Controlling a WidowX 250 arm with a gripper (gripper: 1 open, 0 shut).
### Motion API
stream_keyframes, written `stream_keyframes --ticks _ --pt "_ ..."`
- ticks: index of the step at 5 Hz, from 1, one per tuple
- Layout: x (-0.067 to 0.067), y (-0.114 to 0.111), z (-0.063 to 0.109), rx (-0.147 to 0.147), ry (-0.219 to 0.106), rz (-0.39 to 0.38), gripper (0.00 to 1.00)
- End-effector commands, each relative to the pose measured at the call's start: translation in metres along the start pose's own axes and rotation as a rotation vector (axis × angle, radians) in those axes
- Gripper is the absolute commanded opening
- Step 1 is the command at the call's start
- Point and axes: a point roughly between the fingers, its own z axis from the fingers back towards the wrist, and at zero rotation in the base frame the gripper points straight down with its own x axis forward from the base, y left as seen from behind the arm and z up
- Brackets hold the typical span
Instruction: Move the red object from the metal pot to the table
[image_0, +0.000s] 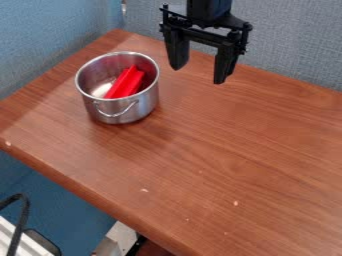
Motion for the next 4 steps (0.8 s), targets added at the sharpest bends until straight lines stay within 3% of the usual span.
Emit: stream_keyframes --ticks 1,3,4 --pt "0.003 0.007 -0.006 -0.002 0.017 0.030 1.00" --pt "-0.007 0.042 -0.012 0.020 0.021 0.026 1.00" --pt "-0.013 0.065 -0.009 0.029 -0.017 0.034 1.00"
